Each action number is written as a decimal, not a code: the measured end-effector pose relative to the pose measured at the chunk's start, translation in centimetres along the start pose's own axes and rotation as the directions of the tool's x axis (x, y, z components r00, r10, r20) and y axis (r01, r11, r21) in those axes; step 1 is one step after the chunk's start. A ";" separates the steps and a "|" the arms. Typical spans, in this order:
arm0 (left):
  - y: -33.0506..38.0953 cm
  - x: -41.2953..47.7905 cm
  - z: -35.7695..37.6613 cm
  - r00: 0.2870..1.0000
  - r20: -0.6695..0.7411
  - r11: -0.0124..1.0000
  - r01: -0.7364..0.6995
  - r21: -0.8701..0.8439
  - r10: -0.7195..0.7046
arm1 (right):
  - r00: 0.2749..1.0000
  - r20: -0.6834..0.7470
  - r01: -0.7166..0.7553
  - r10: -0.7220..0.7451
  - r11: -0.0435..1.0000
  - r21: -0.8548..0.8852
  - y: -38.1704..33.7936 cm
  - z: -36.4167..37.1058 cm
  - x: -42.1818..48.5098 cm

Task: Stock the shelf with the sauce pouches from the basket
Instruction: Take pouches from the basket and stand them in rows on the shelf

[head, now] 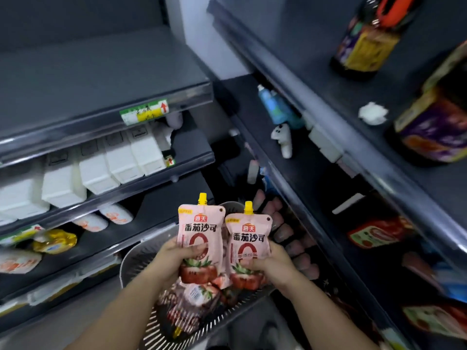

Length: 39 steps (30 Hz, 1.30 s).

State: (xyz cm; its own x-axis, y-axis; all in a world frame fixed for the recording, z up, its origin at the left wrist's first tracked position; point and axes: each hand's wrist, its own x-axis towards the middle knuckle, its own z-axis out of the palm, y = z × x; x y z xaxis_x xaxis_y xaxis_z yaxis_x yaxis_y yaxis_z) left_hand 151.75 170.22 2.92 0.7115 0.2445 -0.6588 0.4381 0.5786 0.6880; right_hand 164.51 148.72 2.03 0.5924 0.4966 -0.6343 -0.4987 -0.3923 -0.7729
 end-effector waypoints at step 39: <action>-16.5 -35.8 65.7 0.236 0.968 0.785 -0.615 0.078 0.089 | 0.261 -0.857 0.749 -0.445 0.653 -0.111 12.4 -37.9 -67.3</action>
State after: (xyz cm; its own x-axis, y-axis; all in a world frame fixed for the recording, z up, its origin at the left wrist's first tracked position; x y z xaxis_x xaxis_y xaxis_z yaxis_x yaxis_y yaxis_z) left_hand 155.09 100.81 35.17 0.7386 -0.6439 0.1999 -0.0507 0.2427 0.9688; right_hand 142.46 81.12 34.58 0.9186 -0.3591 0.1651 0.1882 0.0301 -0.9817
